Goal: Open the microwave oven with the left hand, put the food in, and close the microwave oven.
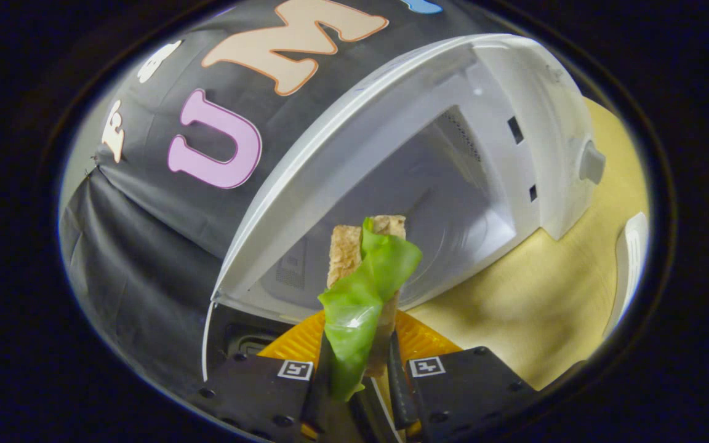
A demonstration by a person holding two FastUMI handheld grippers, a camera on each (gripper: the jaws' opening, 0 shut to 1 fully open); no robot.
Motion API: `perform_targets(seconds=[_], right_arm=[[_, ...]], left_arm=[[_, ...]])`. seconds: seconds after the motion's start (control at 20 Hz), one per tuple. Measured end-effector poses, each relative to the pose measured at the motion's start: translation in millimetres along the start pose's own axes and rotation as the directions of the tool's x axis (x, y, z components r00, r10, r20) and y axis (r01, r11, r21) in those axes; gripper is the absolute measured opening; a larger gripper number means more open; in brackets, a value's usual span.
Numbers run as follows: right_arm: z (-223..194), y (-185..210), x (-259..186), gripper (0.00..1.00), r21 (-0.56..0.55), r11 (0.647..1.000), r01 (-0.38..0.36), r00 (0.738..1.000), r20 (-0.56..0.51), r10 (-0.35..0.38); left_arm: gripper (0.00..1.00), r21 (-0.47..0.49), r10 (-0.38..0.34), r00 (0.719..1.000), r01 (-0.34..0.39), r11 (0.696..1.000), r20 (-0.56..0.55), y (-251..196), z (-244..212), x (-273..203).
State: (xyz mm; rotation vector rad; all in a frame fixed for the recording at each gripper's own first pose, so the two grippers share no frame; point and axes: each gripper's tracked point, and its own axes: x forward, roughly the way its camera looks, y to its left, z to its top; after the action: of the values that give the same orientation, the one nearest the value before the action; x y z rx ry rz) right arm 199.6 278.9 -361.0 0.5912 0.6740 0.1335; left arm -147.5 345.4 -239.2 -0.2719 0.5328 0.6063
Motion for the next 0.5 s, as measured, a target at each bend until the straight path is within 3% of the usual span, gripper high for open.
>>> perform_targets(seconds=[0.3, 0.35, 0.5], right_arm=[[4, -10, 32, 0.42, -0.107, 0.993, 0.058, 0.997, 0.061, -0.052], [5, -13, 36, 0.34, -0.128, 0.989, 0.072, 0.996, 0.061, -0.064], [15, -11, 46, 0.34, -0.161, 0.984, 0.075, 0.993, 0.107, -0.059]], left_arm=[[0.90, -0.001, 0.010, 1.000, -0.010, 1.000, -0.013, 2, -4, 0], [0.94, 0.000, 0.012, 1.000, -0.012, 1.000, -0.016, 2, -5, 0], [0.89, 0.008, 0.012, 1.000, -0.012, 1.000, -0.023, 2, -6, 0]])
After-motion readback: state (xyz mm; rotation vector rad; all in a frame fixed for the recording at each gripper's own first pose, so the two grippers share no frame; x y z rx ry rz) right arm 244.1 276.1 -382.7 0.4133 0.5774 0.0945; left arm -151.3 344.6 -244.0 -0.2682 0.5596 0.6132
